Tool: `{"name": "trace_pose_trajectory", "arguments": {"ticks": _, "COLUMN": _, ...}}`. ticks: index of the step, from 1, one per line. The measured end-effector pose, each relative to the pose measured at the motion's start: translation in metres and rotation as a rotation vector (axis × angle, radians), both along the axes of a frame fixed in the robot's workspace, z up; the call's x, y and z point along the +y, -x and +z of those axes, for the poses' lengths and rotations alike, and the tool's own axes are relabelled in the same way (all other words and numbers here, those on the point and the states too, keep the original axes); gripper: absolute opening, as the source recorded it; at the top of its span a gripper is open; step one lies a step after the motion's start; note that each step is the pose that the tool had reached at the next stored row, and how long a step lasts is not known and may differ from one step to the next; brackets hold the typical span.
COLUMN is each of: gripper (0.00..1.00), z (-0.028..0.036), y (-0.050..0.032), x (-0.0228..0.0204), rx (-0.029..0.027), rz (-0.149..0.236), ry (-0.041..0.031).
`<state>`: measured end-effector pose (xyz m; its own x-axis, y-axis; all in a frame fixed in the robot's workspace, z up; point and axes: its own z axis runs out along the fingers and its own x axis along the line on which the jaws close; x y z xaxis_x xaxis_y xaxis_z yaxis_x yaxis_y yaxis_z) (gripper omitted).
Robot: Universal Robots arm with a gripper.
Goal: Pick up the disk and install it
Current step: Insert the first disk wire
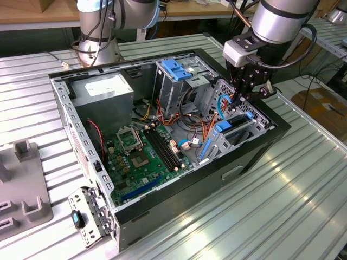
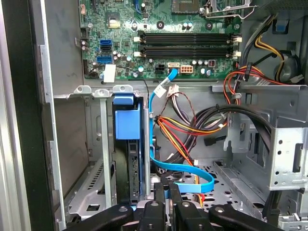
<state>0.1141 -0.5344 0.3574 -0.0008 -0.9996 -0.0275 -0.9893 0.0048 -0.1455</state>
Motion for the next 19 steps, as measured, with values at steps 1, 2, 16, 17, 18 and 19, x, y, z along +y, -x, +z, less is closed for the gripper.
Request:
{"name": "trace_pose_trajectory", "arguments": {"ticks": 1, "gripper": 0.16, "z": 0.0000, "y": 0.0001, "x": 0.0000, "rx": 0.0000, "rz": 0.000, "ry": 0.0000}}
{"name": "trace_pose_trajectory", "arguments": {"ticks": 2, "gripper": 0.16, "z": 0.0000, "y": 0.0002, "x": 0.0000, "rx": 0.0000, "rz": 0.000, "ry": 0.0000}}
{"name": "trace_pose_trajectory", "arguments": {"ticks": 16, "gripper": 0.16, "z": 0.0000, "y": 0.0050, "x": -0.0049, "rx": -0.0040, "rz": 0.002, "ry": 0.0000}}
{"name": "trace_pose_trajectory", "arguments": {"ticks": 17, "gripper": 0.16, "z": 0.0000, "y": 0.0066, "x": -0.0065, "rx": -0.0072, "rz": 0.003, "ry": 0.0000}}
{"name": "trace_pose_trajectory", "arguments": {"ticks": 18, "gripper": 0.16, "z": 0.0000, "y": 0.0078, "x": -0.0077, "rx": -0.0098, "rz": 0.005, "ry": 0.0000}}
{"name": "trace_pose_trajectory", "arguments": {"ticks": 19, "gripper": 0.16, "z": 0.0000, "y": 0.0084, "x": -0.0085, "rx": -0.0114, "rz": 0.006, "ry": -0.0001}}
